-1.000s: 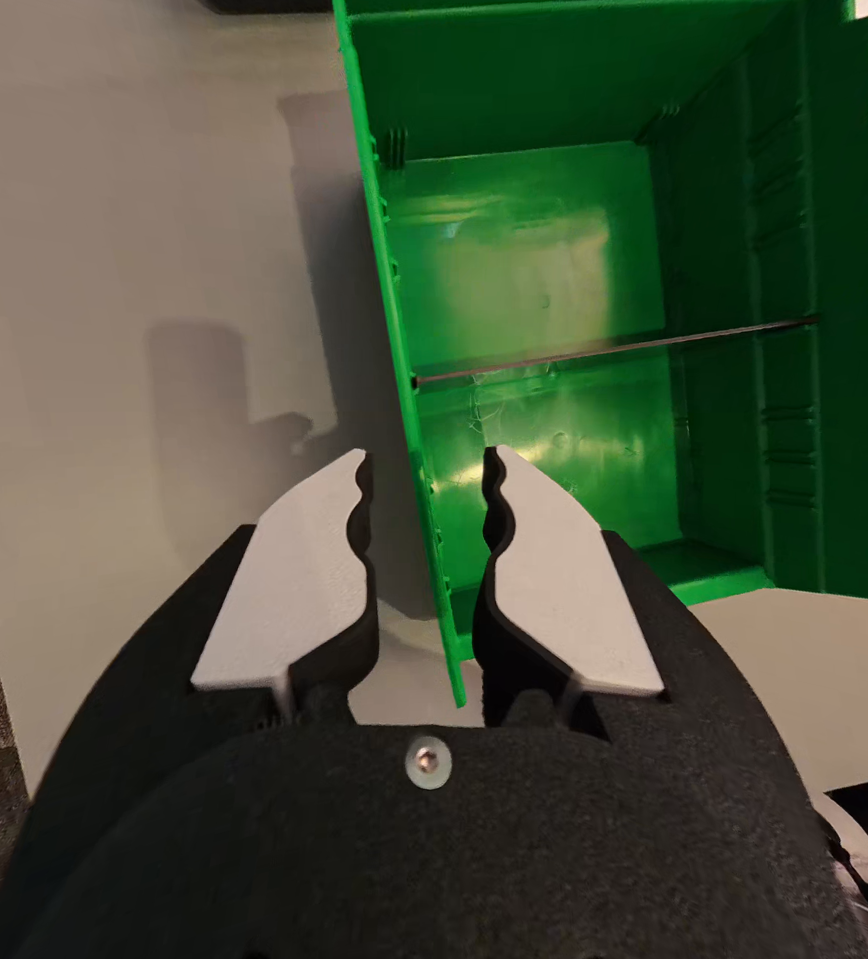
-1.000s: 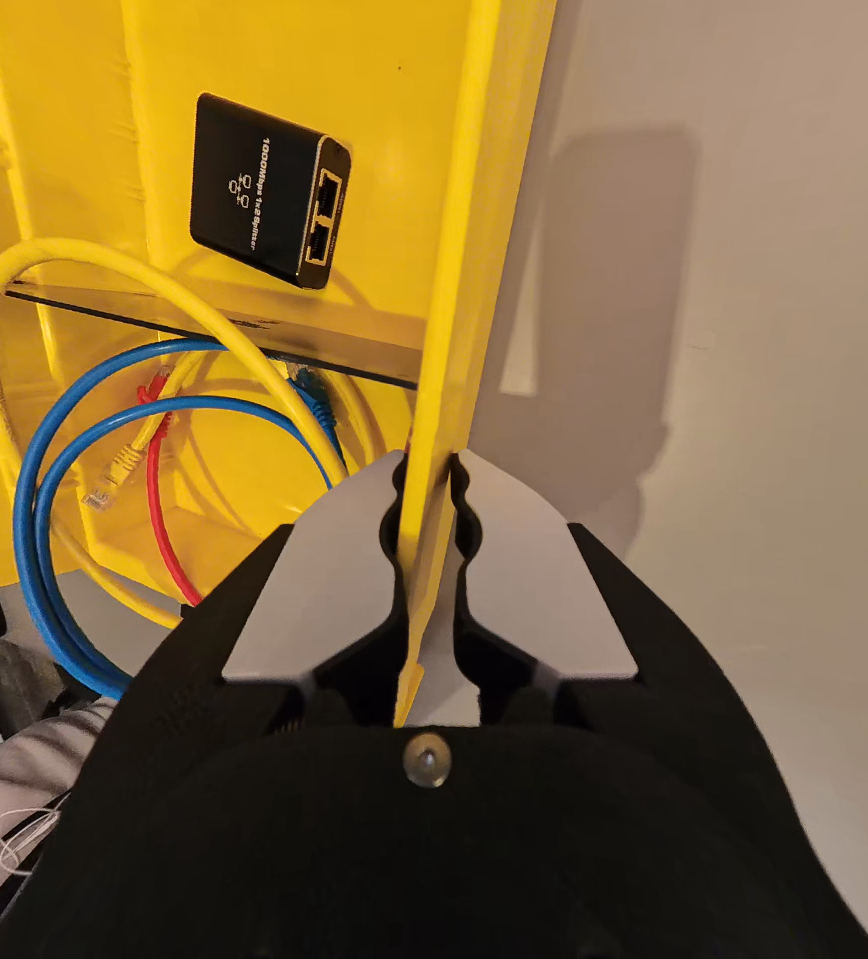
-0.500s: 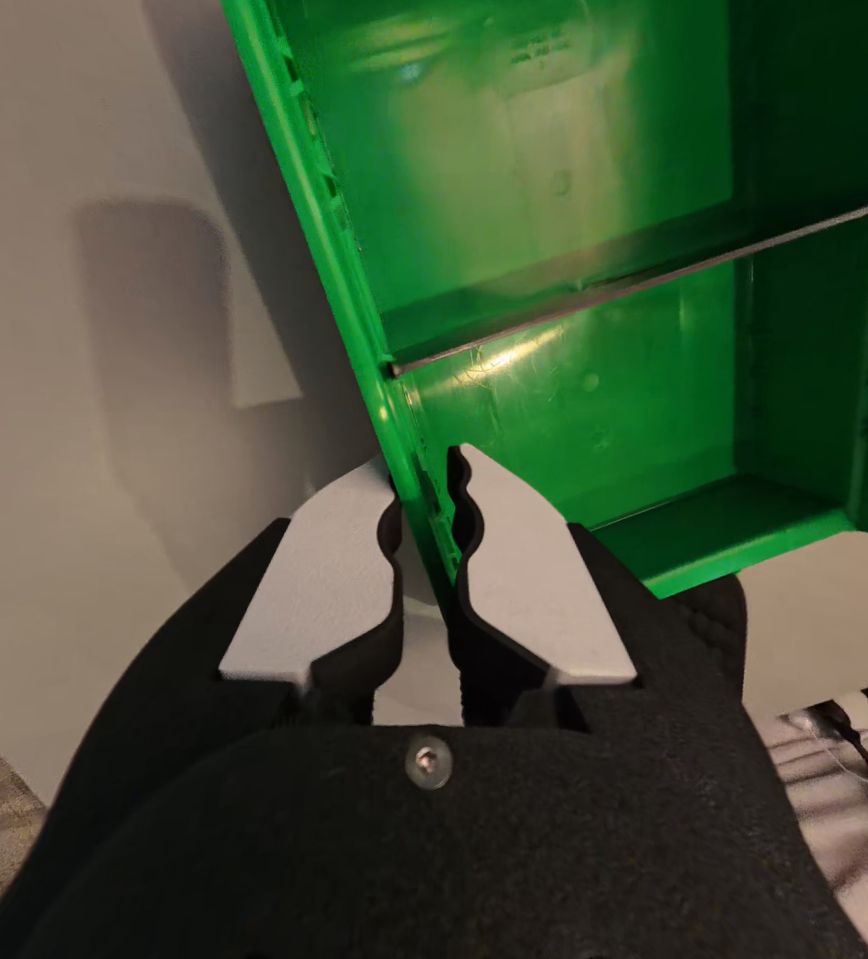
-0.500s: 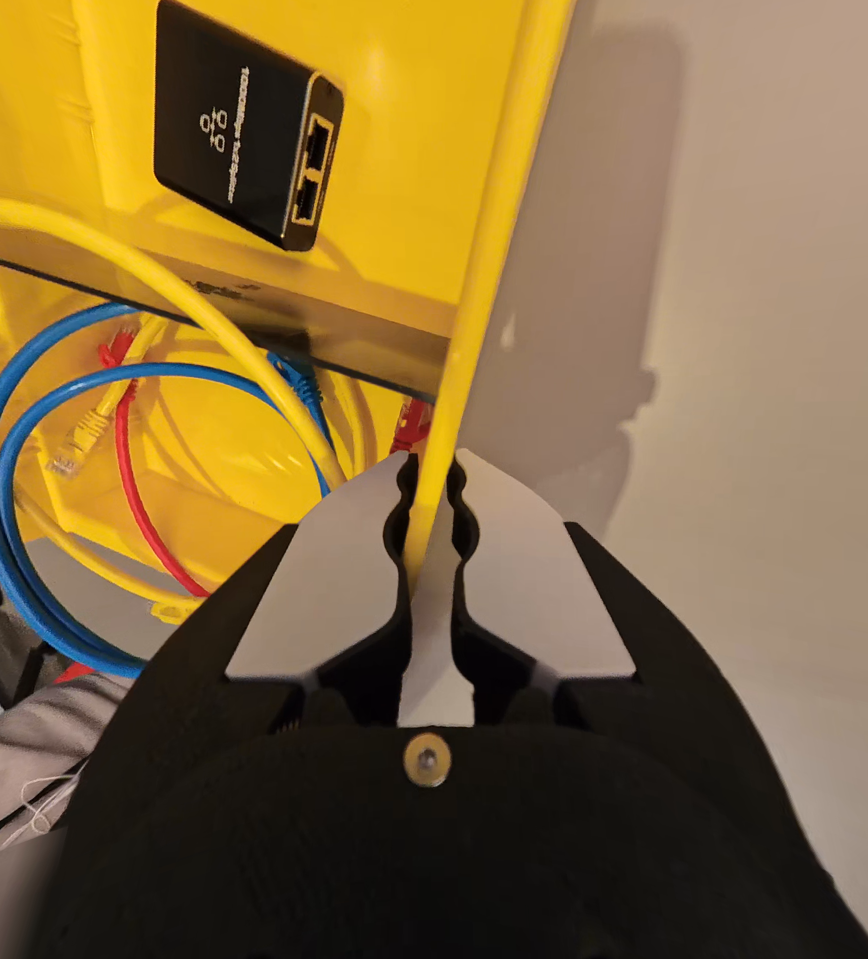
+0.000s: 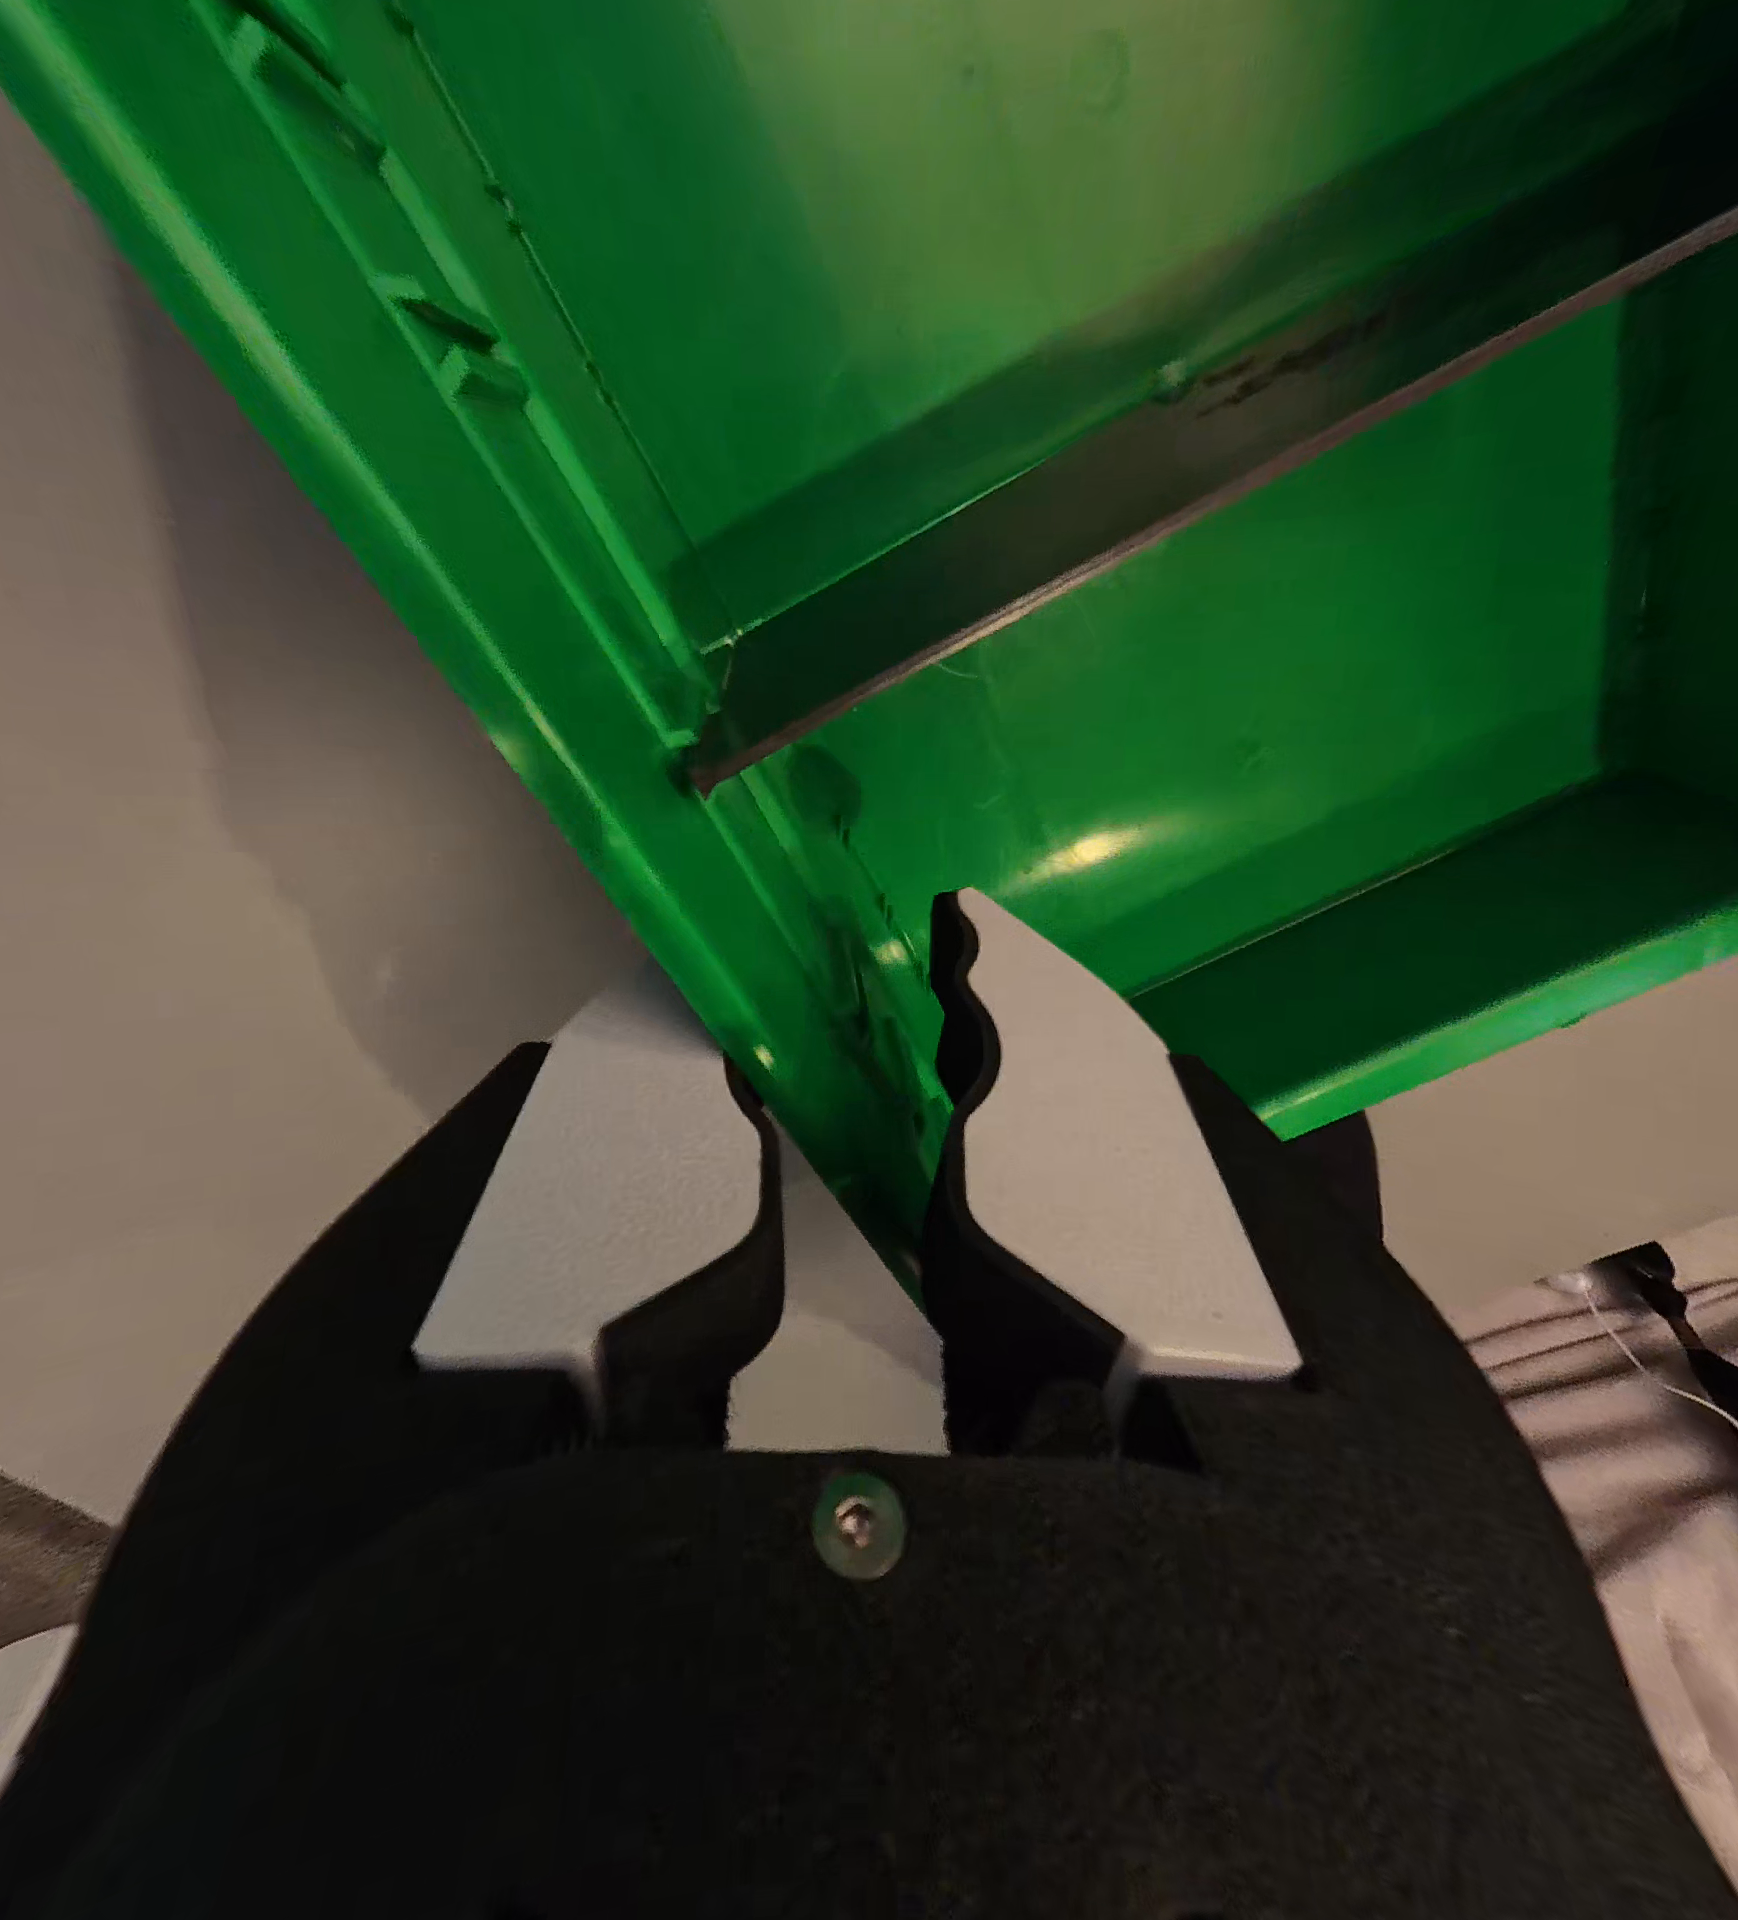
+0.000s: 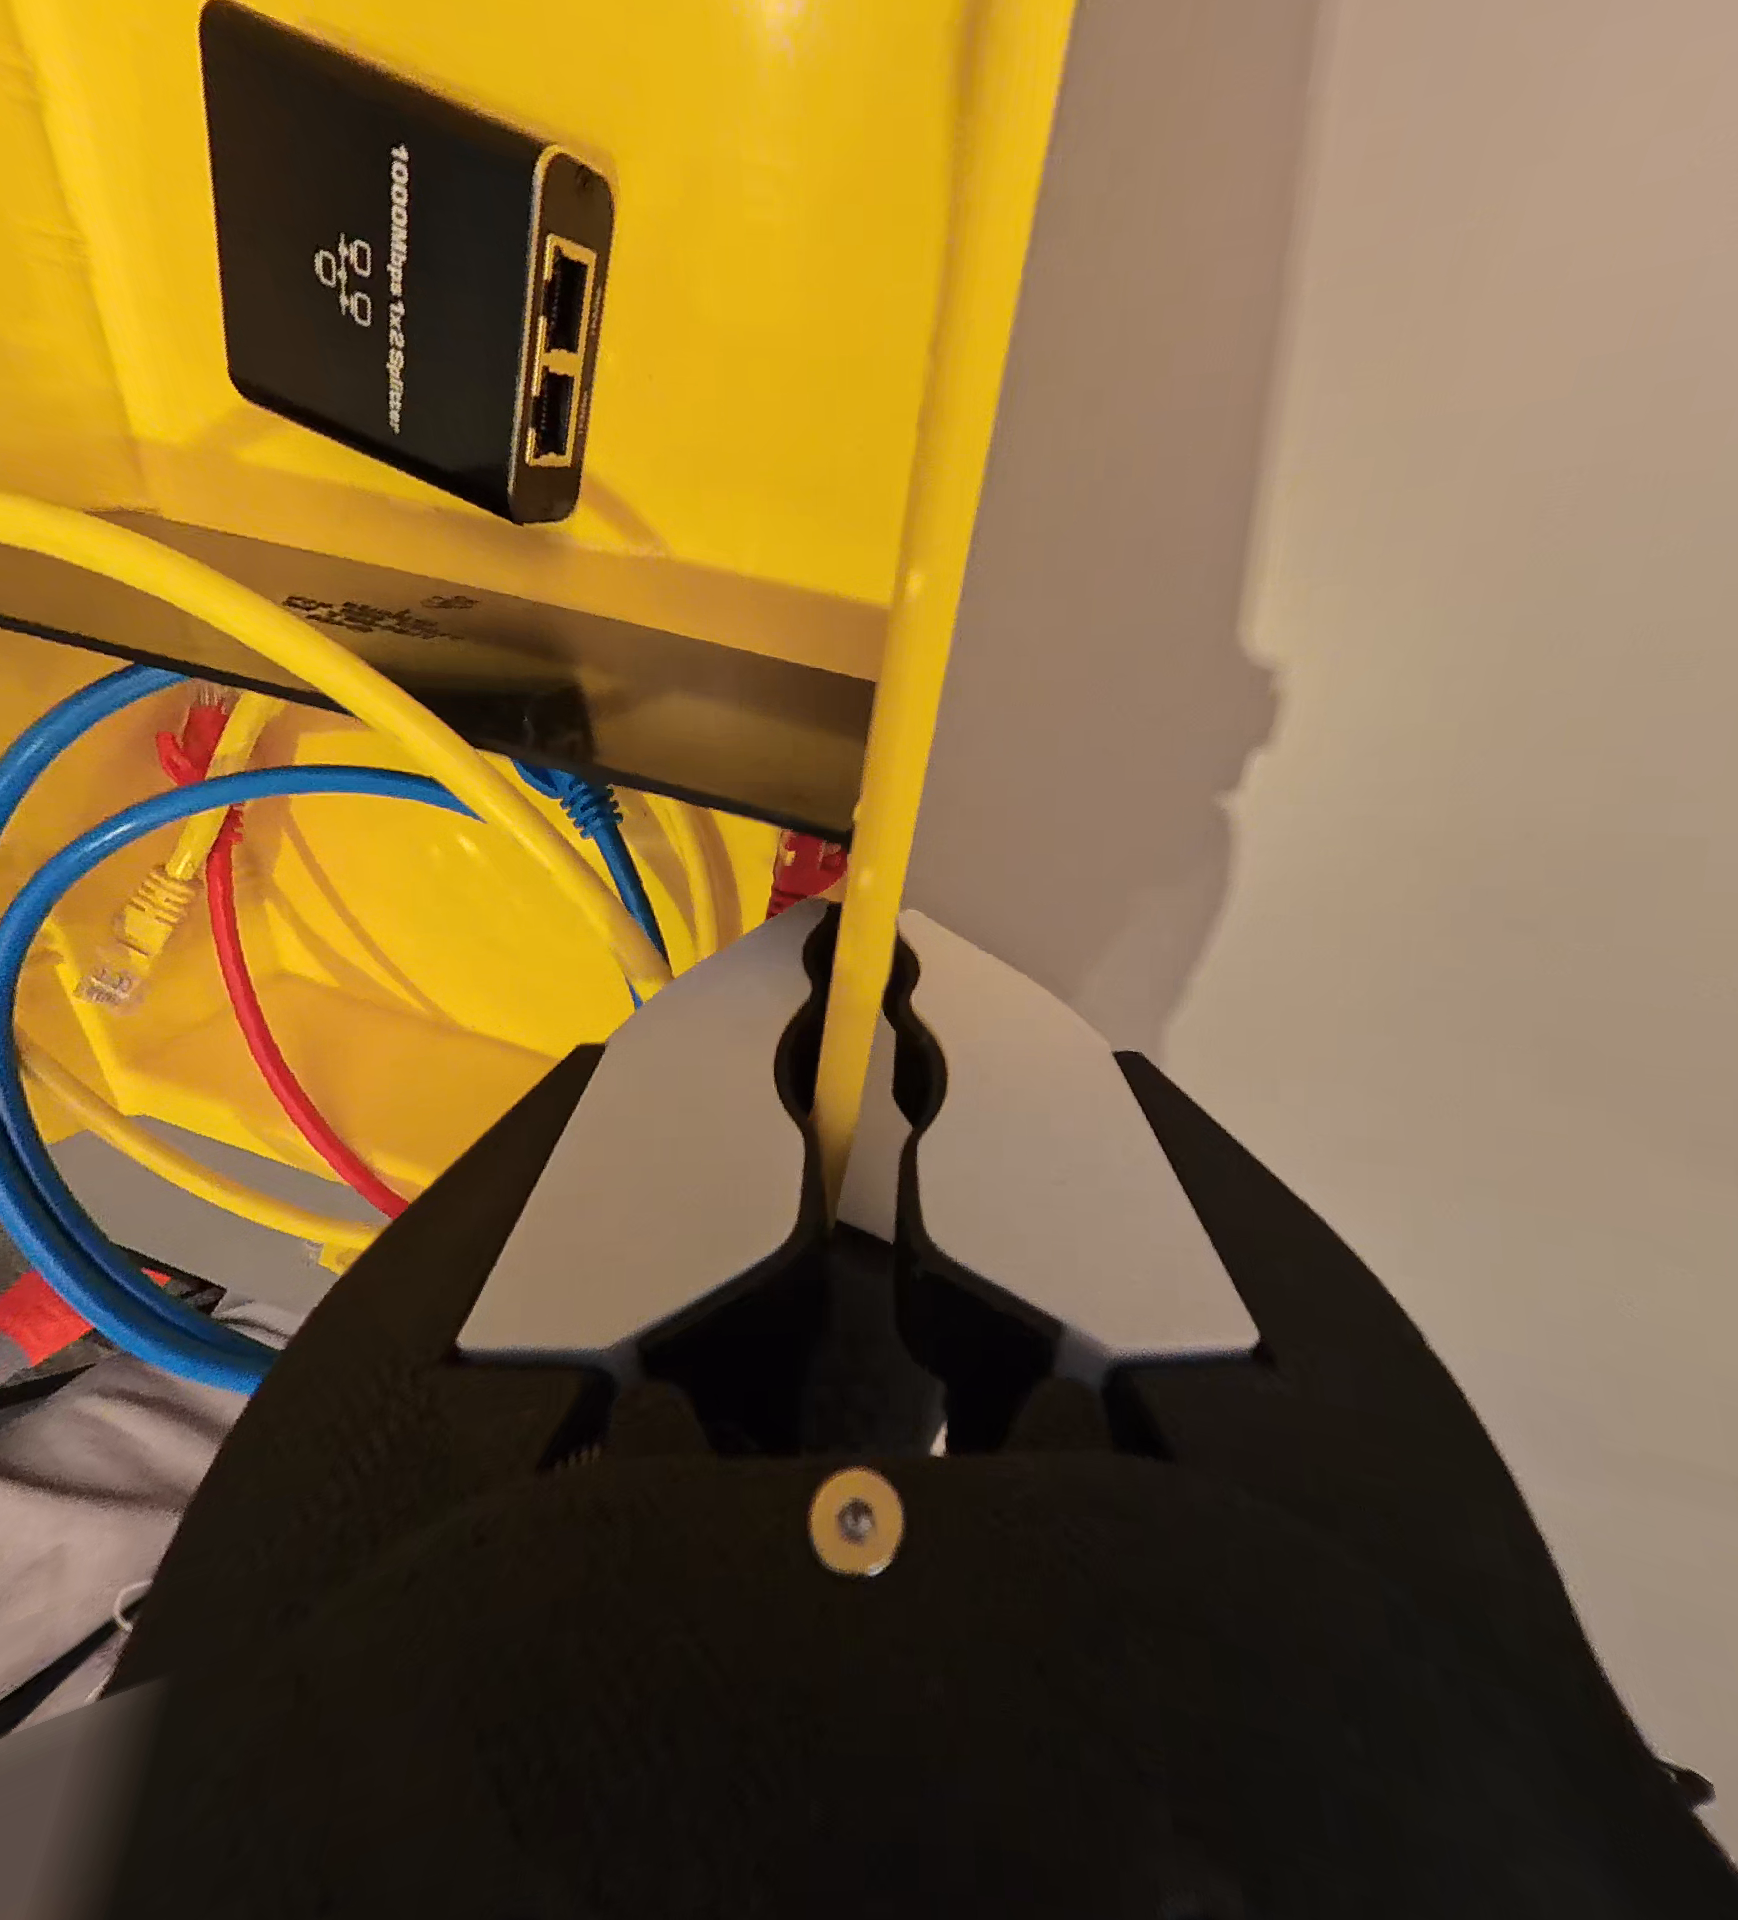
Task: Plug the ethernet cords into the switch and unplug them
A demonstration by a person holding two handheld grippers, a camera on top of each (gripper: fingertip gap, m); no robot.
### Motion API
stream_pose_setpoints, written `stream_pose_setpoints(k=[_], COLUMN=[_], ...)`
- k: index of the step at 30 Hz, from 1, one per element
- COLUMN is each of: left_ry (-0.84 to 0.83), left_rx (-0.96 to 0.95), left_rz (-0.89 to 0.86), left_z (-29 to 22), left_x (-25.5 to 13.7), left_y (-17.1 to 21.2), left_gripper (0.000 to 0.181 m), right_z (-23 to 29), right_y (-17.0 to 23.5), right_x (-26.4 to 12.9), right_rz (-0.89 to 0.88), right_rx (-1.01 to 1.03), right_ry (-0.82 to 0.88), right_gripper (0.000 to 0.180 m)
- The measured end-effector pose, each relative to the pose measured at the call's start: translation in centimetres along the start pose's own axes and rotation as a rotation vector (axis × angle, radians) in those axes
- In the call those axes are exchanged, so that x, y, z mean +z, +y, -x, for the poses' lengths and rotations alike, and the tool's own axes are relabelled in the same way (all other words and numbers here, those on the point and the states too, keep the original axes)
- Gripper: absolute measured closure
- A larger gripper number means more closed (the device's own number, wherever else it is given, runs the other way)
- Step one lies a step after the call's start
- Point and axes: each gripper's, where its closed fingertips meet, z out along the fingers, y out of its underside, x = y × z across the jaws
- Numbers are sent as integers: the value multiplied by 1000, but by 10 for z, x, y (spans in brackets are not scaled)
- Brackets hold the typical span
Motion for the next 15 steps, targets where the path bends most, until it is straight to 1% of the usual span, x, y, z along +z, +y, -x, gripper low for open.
stream_pose_setpoints(k=[4, 6, 7, 9, 10, 12, 15], left_ry=[-38, -37, -25, 10, 22, 21, 42], left_rx=[50, 72, 89, 114, 116, 109, 101], left_rz=[30, 38, 38, 26, 13, -39, -128], left_z=[-9, -15, -20, -27, -29, -26, -27], left_x=[2, 3, 3, 2, 0, -9, -27], left_y=[-4, -5, -6, -7, -8, -11, -11], left_gripper=[154, 153, 151, 148, 148, 149, 152], right_z=[2, 2, 2, -3, -3, -3, -8], right_y=[-1, 0, 2, 4, 3, -2, -14], right_x=[1, 1, 1, 0, -2, -11, -38], right_rz=[-4, 4, 18, 31, 21, -29, -175], right_rx=[8, -19, -47, -96, -98, -110, -111], right_ry=[-8, -27, -34, -1, 3, 8, 54], right_gripper=[171, 168, 165, 153, 151, 150, 147])
